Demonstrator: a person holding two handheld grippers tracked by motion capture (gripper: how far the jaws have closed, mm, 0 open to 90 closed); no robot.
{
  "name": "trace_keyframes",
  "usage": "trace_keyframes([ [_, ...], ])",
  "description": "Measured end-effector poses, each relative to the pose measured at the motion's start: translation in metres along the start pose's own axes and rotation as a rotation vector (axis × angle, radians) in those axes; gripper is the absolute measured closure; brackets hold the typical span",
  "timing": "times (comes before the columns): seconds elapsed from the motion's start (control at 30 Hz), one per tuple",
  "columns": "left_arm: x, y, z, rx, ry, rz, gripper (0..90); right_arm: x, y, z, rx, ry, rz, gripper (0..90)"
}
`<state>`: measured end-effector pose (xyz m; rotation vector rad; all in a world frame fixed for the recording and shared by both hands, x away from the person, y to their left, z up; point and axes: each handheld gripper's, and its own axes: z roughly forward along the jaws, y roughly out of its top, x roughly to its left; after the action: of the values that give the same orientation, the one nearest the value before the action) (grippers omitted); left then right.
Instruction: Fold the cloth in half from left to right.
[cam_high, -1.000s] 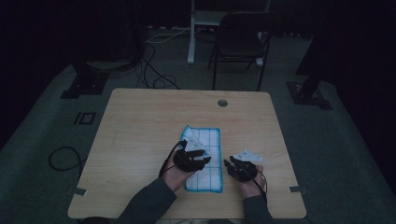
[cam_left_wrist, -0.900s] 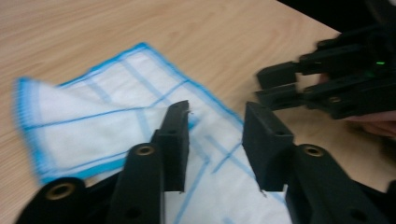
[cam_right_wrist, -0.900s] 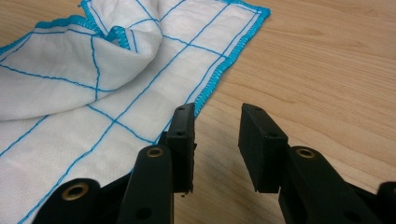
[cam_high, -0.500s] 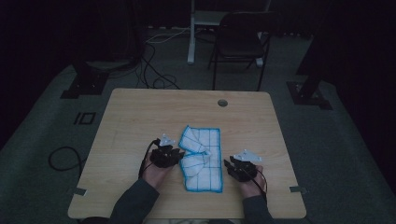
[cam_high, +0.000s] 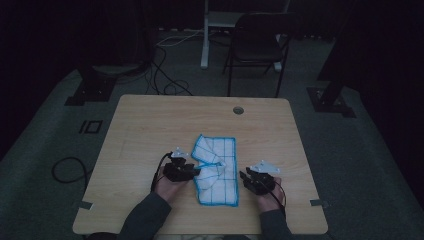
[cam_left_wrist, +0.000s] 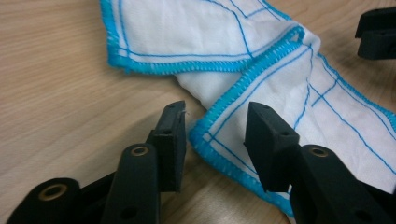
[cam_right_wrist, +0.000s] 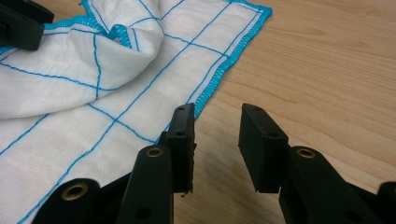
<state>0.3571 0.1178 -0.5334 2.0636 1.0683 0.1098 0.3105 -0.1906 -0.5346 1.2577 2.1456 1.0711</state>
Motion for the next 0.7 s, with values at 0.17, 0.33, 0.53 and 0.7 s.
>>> trace_keyframes([
  [0.17, -0.009, 0.002, -0.004, -0.003, -0.008, 0.035, 84.8, 0.000, 0.000, 0.000, -0.001, -0.001, 0.000, 66.3],
  [0.33, -0.028, 0.009, -0.013, -0.032, -0.046, 0.076, 87.0, 0.000, 0.000, 0.000, -0.001, -0.002, 0.001, 66.4],
  [0.53, -0.051, 0.021, -0.017, -0.061, -0.123, 0.124, 87.2, 0.000, 0.000, 0.000, -0.003, -0.004, 0.003, 66.3],
  [0.7, -0.070, 0.028, -0.014, -0.064, -0.179, 0.163, 87.2, -0.001, 0.000, -0.001, -0.004, -0.008, 0.008, 66.4],
])
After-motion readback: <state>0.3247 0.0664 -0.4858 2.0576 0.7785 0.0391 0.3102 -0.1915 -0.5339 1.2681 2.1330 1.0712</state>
